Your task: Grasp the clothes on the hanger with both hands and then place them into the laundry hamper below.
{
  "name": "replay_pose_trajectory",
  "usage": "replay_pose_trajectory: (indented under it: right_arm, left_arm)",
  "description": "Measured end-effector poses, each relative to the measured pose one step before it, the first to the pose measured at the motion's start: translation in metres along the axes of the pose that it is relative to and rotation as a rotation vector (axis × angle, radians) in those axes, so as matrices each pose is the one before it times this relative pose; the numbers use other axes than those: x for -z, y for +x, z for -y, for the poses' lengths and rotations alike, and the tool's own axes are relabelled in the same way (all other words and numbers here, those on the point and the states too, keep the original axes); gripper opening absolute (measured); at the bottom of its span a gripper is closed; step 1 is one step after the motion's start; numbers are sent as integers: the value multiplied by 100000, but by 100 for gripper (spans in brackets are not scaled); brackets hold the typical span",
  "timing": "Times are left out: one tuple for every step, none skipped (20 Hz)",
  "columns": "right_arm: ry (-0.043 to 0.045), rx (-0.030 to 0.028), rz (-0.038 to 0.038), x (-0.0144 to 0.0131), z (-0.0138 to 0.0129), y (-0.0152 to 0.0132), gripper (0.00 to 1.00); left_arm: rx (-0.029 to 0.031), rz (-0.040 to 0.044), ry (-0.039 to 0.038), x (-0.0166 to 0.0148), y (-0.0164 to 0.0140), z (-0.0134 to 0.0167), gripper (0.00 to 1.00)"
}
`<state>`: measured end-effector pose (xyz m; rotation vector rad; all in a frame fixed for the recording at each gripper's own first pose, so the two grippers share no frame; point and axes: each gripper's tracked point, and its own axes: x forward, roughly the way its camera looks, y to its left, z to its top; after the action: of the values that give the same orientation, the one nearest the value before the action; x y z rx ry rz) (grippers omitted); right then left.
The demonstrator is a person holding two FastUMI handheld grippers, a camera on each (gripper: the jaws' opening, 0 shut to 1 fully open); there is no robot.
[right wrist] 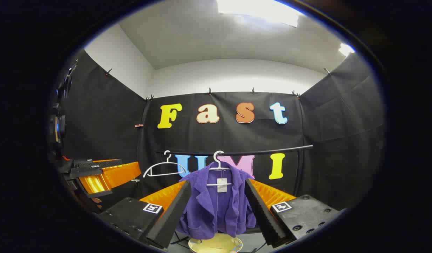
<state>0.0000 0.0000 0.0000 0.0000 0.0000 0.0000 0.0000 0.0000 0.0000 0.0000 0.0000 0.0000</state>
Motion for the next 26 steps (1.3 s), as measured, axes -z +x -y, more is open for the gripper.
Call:
replay_pose_trajectory:
  right_arm:
    - [302, 288, 102, -70, -9, -146, 97]
    - [201, 398, 49, -31, 73, -129, 97]
    - [78, 457, 116, -51, 29, -124, 97]
    - [1, 422, 8, -107, -4, 30, 97]
    - [-57, 352, 19, 1, 3, 25, 97]
    - [-87, 156, -159, 111, -84, -6, 97]
    - [-75, 124, -317, 36, -162, -101, 97]
    - [-116, -188, -205, 100, -175, -5, 97]
    - [-269, -67, -58, 7, -182, -56, 97]
    - [-313, 163, -38, 10, -73, 11, 97]
    - [-290, 228, 6, 17, 46, -6, 97]
    - [-156, 304, 54, -46, -116, -48, 97]
    - [73, 317, 223, -98, 6, -43, 97]
    - [84, 350, 111, -28, -133, -40, 97]
    - [-69, 313, 55, -25, -44, -14, 97]
    - [-48, -32, -87, 29, -68, 33, 97]
    - [140, 156, -35, 6, -200, 71, 97]
    - [309, 76, -200, 29, -232, -47, 97]
    - [213, -292, -187, 50, -293, -67, 97]
    - [-274, 154, 140, -30, -202, 138, 97]
    - [-826, 469, 268, -67, -158, 51, 97]
    - [-881, 403, 46, 25, -153, 67, 97]
    - [-600, 334, -295, 167, -323, 83, 97]
    - [-126, 389, -376, 172, -334, -37, 97]
    - [18, 359, 22, 54, -275, -45, 97]
    - [-189, 733, 179, 19, -233, -38, 97]
  left_arm:
    - [263, 122, -76, -14, -9, -23, 95]
    - [204, 126, 9, -112, -35, -81, 94]
    - [221, 85, 0, -140, -13, -66, 94]
    - [492, -227, -21, 235, -24, 9, 94]
    - [620, -634, -138, 116, -18, 44, 94]
    - [537, -627, -196, 258, 37, -22, 94]
    - [414, -420, -3, 52, -17, -63, 94]
    - [170, -134, 165, 25, -25, -128, 94]
    - [298, 91, 188, 56, 0, -133, 94]
    - [379, 145, 73, -112, -8, -19, 94]
    - [496, -84, -61, -58, 66, 17, 94]
    - [578, 37, -85, 96, 141, 21, 94]
    - [573, -32, -44, 57, 66, -5, 94]
    - [379, 27, 20, -55, -22, -123, 94]
    - [406, -126, -6, 0, 33, -72, 94]
    - [485, -252, -172, 34, -21, -89, 97]
    - [584, -172, -366, -41, 81, -70, 97]
    - [614, -67, -314, 8, -25, -182, 94]
    - [512, 201, -270, -147, -148, -64, 94]
    - [603, 412, -89, 92, -94, 71, 94]
    - [628, 361, 53, -41, -46, -53, 94]
    - [775, -111, -8, 153, 33, -14, 94]
    - [907, -232, -180, 21, 59, -156, 94]
    - [793, -248, -248, 88, 186, -268, 97]
    - [875, 3, -419, -12, 140, -253, 97]
    - [1007, 34, -466, 88, 194, -265, 94]
